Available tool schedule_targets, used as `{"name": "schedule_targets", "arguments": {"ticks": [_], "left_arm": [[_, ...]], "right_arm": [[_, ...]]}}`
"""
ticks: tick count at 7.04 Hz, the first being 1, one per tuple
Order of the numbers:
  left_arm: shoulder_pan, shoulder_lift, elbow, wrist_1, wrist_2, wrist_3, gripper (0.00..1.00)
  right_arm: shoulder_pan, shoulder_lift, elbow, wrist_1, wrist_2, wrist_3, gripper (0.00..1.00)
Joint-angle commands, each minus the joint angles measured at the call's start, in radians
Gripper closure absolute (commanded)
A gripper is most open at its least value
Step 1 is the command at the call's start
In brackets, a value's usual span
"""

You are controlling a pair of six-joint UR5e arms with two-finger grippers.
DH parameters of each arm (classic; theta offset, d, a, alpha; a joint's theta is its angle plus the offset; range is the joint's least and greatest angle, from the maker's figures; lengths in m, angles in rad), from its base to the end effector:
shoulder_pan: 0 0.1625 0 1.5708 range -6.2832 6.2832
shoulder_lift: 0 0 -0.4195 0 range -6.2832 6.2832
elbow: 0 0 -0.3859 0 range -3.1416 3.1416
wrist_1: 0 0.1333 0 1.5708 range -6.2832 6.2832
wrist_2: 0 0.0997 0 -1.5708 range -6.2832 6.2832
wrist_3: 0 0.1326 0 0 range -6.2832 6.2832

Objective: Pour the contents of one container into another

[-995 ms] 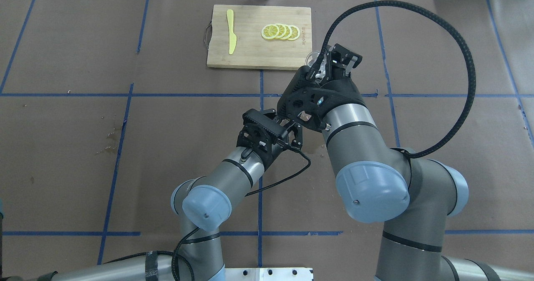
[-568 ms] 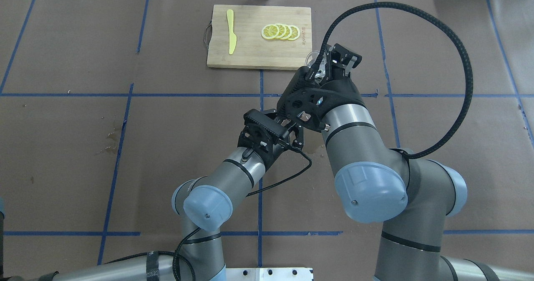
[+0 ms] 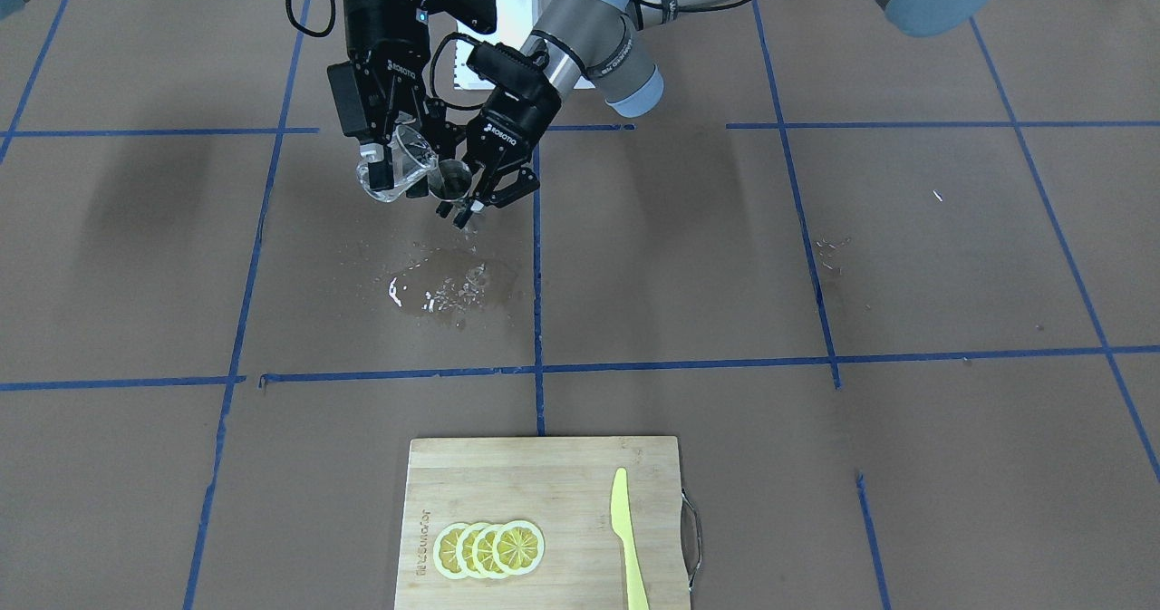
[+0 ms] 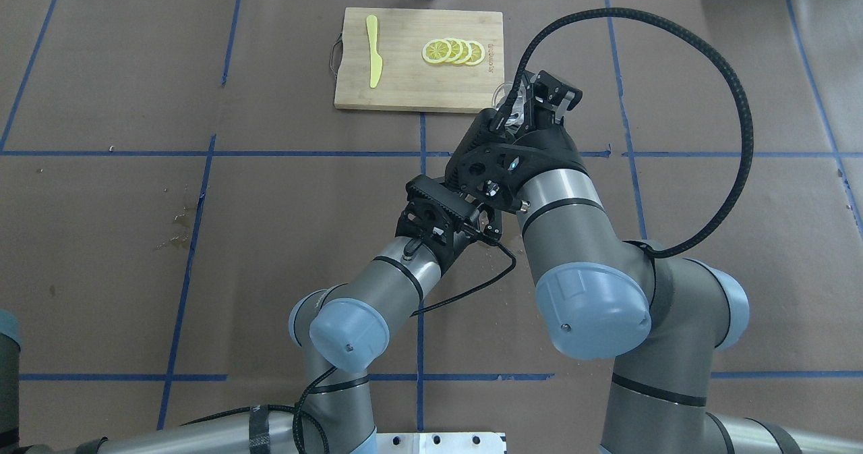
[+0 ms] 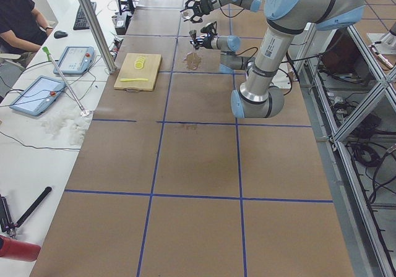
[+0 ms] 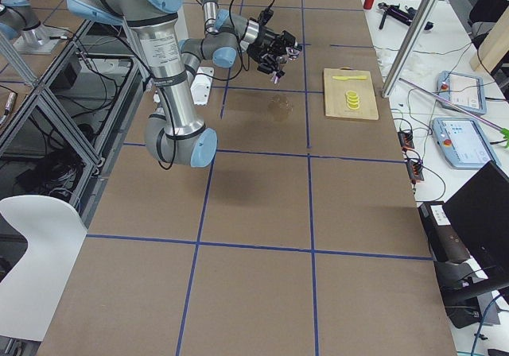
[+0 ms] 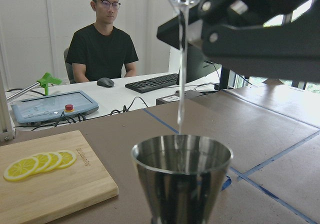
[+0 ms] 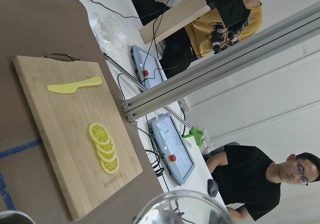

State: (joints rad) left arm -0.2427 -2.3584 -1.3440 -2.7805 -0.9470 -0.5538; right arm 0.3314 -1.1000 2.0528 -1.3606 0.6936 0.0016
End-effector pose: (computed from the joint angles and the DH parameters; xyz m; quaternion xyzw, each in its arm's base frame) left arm 0.6383 -0.3752 0.1342 0.5909 0.4809 0.0075 0.6476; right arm -0.4258 -0.3953 0.1639 0.6109 -0.0004 -0.2489 0.7515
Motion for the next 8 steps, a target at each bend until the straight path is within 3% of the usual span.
{"name": "schedule_targets", "arguments": {"ticks": [1,8], "left_arm": [[-0.001,-0.007,0.009,-0.001,0.001,0.0,1.0],[-0.001,-0.009,0.008,-0.001,-0.001,0.0,1.0]], "right_arm": [[0.001,0.003,0.0,0.0,0.0,0.0,1.0],[0.005,0.003,0.0,0.0,-0.025,-0.052,1.0]]}}
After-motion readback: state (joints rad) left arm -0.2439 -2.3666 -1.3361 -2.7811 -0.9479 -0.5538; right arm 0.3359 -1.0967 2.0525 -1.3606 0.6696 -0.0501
